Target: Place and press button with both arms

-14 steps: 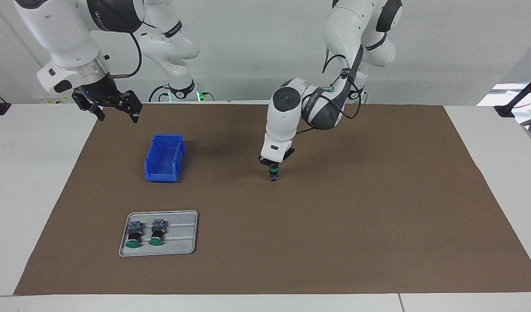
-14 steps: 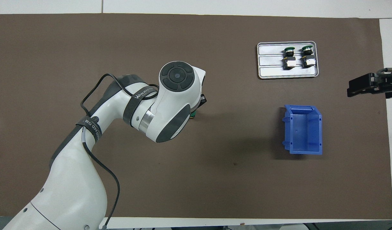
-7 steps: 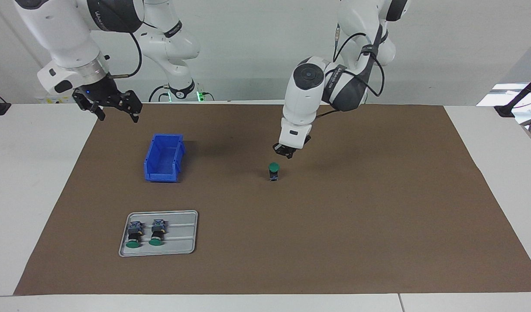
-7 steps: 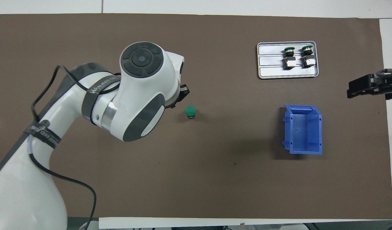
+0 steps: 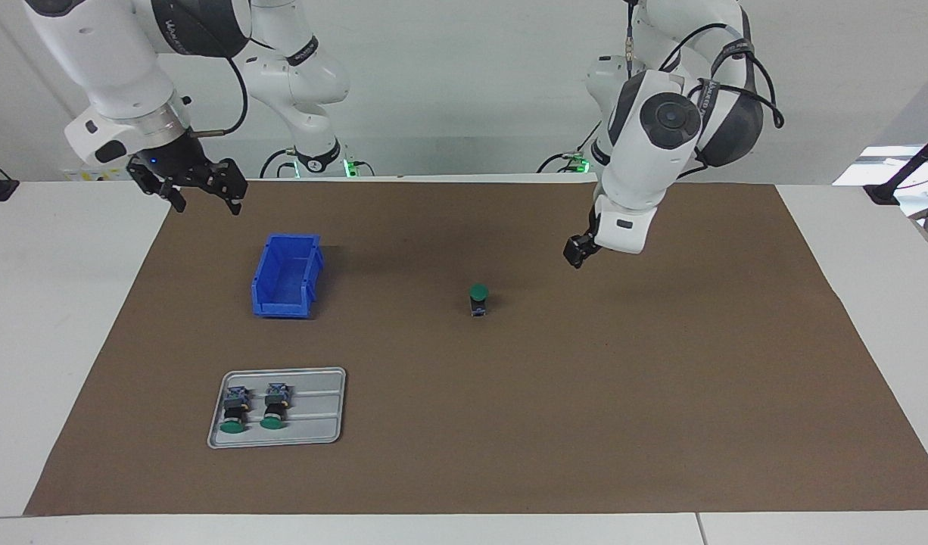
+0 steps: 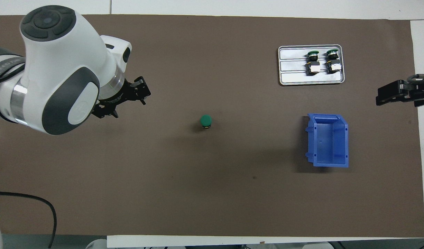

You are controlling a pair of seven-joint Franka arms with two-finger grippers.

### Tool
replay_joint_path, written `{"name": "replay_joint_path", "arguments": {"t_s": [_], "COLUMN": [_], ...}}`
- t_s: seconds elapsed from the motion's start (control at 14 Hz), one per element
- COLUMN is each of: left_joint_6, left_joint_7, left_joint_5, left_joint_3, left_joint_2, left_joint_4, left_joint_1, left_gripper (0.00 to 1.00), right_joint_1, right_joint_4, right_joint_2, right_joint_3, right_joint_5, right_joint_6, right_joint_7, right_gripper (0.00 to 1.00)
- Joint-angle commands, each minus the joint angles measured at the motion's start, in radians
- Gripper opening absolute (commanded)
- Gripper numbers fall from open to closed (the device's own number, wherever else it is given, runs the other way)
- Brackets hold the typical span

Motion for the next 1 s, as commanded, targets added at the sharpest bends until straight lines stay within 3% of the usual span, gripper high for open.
{"name": "replay_joint_path", "arguments": {"t_s": [0.0,0.36,0.64,0.71,0.86,0.93], "left_joint_6": [-0.025,-0.156,-0.246,-0.255,-0.245,-0.246], "left_joint_7": [0.173,0.550,0.624,0.682,0.727,0.723], "left_joint_5": [0.025,0.032,0.031,0.025,0.026,0.025], "left_joint_3": [0.004,0.018,0.004,-0.014,-0.151,-0.157], "left_joint_2": [-0.070,-0.130,-0.129,-0.132,-0.147,-0.149], "left_joint_4": [-0.021,0.016,0.088,0.090,0.073,0.073], "left_joint_1": [0.094,0.232,0.344,0.376,0.483,0.488], "left_gripper": [1.00,1.00,1.00,1.00,1.00,1.00], "right_joint_1": [0.016,0.184,0.214,0.212,0.214,0.215], "right_joint_4": [-0.094,-0.097,-0.094,-0.092,-0.083,-0.079], "right_joint_2": [-0.023,0.078,0.162,0.185,0.231,0.250], "right_joint_3": [0.007,0.008,0.100,0.134,0.198,0.217], "right_joint_5": [0.076,0.092,0.092,0.091,0.077,0.075], "right_joint_6": [0.142,0.259,0.299,0.296,0.296,0.302], "right_joint_7": [0.027,0.236,0.318,0.312,0.307,0.313], "right_gripper": [0.99,0.99,0.97,0.96,0.95,0.94]}}
